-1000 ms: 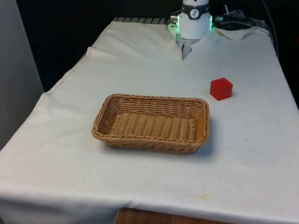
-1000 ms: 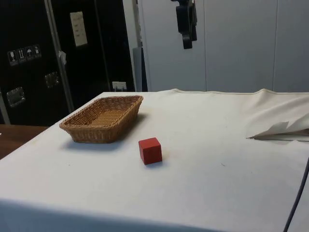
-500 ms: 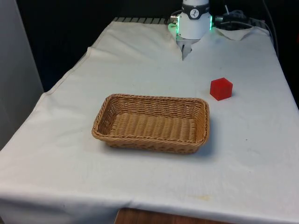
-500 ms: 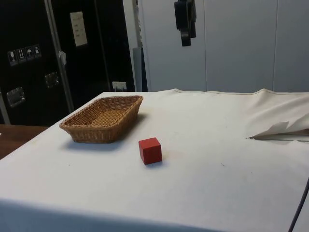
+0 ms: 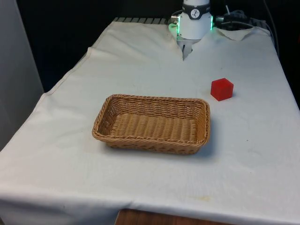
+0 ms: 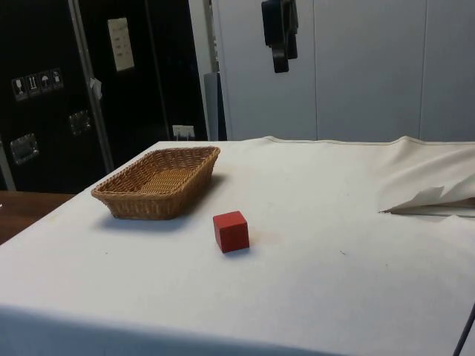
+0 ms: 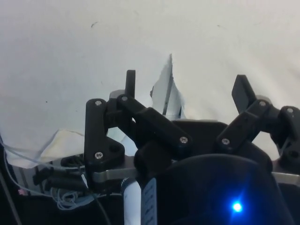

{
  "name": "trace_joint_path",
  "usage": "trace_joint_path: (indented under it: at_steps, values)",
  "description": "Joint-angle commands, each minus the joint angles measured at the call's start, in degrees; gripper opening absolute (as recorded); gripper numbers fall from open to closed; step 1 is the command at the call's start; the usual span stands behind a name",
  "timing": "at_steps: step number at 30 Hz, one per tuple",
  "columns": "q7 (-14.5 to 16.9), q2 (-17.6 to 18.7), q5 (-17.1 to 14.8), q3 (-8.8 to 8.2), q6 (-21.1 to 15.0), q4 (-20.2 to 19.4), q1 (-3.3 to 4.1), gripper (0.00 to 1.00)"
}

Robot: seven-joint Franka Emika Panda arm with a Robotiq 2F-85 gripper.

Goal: Pick up the cube and place it into the basket.

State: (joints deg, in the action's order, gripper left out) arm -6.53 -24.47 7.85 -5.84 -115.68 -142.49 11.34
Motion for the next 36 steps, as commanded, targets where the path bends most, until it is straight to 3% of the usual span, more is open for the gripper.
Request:
trace_joint_path:
  at_steps: [1, 11, 36]
  values:
    - [-0.74, 0.52, -0.52, 0.52, 0.46, 0.52, 0.23, 1.0]
    - [-2.75, 2.35, -2.12, 3.61, 0.74, 1.95, 0.29, 1.0]
    - [-6.65, 5.96, -4.93, 9.4, 1.49, 5.1, 0.4, 1.0]
